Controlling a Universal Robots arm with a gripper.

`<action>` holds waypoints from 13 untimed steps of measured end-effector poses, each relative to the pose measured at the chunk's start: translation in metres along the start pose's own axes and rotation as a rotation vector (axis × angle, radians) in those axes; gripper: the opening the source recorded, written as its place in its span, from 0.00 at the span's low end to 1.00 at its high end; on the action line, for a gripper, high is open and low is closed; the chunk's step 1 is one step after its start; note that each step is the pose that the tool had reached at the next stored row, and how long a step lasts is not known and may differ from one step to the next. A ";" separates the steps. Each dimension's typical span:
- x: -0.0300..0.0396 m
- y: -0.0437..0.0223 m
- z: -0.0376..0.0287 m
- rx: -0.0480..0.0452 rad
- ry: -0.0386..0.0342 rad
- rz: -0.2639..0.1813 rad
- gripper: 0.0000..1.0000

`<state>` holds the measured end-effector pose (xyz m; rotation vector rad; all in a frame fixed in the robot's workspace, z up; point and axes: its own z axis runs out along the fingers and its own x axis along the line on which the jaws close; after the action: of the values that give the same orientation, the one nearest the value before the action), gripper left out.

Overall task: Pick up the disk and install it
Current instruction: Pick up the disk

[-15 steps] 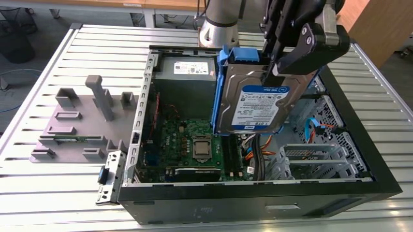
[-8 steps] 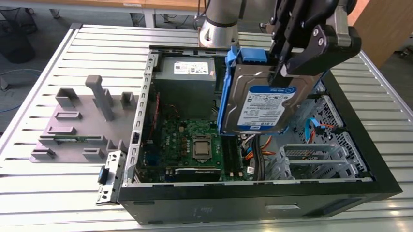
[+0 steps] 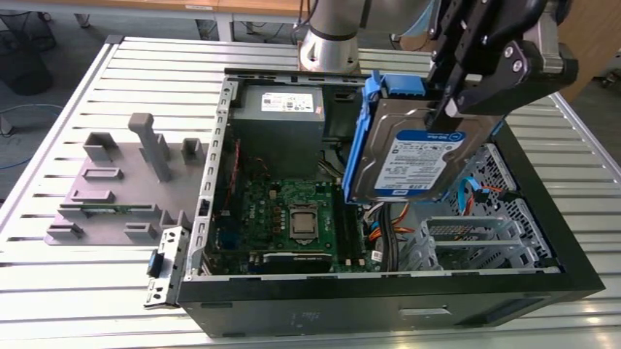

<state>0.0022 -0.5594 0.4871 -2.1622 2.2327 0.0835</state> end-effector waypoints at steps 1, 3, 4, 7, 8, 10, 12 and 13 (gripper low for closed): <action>-0.0001 -0.0024 0.0000 -0.0001 0.0001 0.000 0.35; -0.0001 -0.0077 0.0003 -0.0001 -0.0001 0.000 0.35; -0.0002 -0.0107 0.0003 -0.0002 -0.0001 0.000 0.35; -0.0004 -0.0187 0.0006 -0.0004 -0.0002 0.000 0.35; -0.0005 -0.0202 0.0006 -0.0003 -0.0002 0.000 0.35; -0.0004 -0.0207 0.0006 -0.0004 -0.0001 0.000 0.35; -0.0004 -0.0207 0.0006 -0.0003 -0.0001 0.000 0.35; -0.0003 -0.0208 0.0006 -0.0003 -0.0001 0.000 0.35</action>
<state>0.0229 -0.5597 0.4862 -2.1622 2.2329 0.0840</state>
